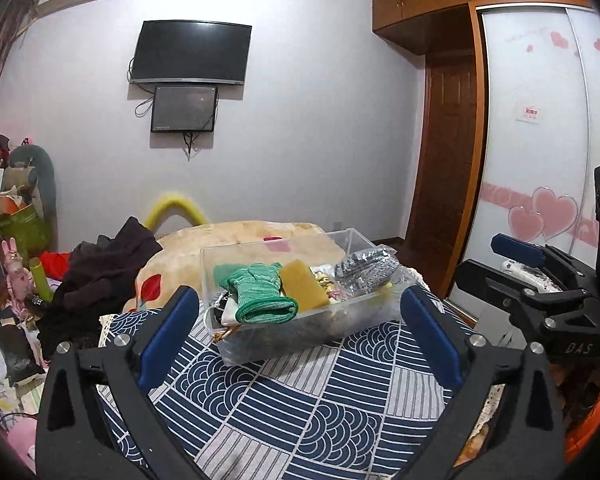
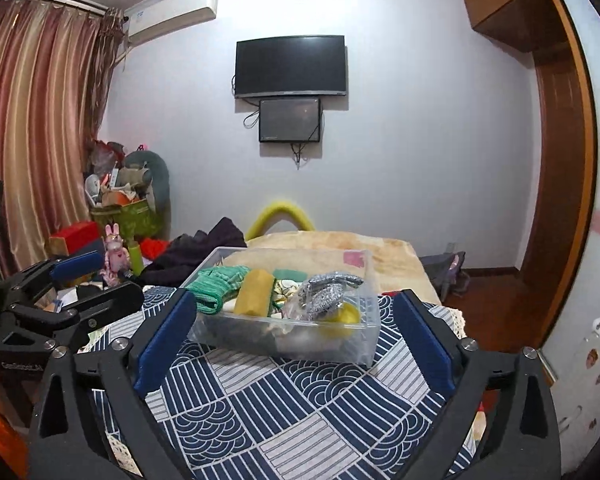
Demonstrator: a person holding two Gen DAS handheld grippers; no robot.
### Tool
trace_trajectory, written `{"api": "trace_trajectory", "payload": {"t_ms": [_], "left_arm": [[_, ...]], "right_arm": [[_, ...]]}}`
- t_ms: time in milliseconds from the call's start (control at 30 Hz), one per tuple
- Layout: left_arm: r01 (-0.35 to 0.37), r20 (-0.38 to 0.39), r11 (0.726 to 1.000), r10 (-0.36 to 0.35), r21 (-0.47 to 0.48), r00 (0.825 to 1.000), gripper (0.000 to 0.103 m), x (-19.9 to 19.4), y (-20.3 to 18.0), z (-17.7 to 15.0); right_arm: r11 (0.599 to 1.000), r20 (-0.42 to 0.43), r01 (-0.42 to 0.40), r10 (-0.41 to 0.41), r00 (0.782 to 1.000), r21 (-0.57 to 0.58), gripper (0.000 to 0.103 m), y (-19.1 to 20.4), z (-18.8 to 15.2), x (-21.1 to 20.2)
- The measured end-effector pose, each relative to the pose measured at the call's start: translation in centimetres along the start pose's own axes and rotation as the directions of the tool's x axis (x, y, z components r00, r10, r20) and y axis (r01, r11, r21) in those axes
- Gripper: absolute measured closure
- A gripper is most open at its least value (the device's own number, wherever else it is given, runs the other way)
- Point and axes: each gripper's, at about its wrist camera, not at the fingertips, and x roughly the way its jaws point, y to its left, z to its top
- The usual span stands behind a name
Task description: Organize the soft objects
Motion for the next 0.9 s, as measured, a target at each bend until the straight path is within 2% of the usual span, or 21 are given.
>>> {"api": "trace_trajectory", "payload": {"t_ms": [900], "left_arm": [[0.003,0.039,1.000,-0.004,0.017,0.999,0.000,-1.6,-0.9,-0.6]], "right_arm": [[1.000,0.024,-0.010,0.010,1.000,0.005,0.003,0.4,-0.1,-1.0]]}}
